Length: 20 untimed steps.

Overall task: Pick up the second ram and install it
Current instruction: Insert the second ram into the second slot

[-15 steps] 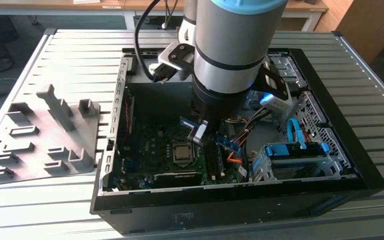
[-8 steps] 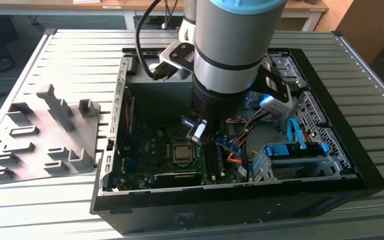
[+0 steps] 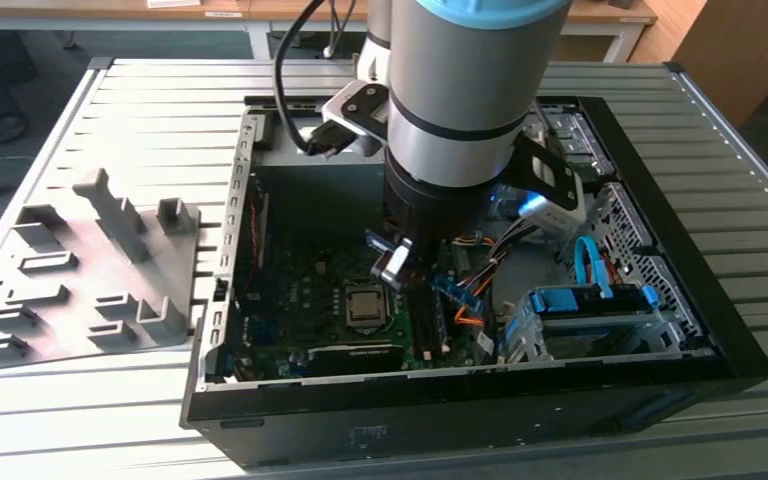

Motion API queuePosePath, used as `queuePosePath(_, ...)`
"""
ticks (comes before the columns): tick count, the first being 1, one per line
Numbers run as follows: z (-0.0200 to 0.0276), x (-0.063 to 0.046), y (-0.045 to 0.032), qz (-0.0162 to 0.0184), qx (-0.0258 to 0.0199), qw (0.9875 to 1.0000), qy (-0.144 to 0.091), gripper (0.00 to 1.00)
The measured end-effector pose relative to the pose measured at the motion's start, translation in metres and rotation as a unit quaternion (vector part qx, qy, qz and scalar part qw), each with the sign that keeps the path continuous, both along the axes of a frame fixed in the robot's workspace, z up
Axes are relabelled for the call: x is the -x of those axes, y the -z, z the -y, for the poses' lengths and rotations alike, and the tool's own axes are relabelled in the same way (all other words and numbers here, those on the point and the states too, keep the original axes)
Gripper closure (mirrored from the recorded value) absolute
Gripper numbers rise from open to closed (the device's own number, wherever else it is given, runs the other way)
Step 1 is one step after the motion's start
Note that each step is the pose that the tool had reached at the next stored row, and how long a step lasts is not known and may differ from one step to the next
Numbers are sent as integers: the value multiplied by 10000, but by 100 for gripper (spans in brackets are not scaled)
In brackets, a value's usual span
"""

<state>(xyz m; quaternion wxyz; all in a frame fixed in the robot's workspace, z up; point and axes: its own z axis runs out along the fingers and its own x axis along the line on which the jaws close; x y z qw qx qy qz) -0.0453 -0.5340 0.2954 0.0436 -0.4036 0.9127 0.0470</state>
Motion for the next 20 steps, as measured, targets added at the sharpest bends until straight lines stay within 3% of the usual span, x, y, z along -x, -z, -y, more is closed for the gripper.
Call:
queuePosePath(10,0,0,1,0,0,9995,306,86)
queuePosePath(20,0,0,3,0,0,9982,599,86)
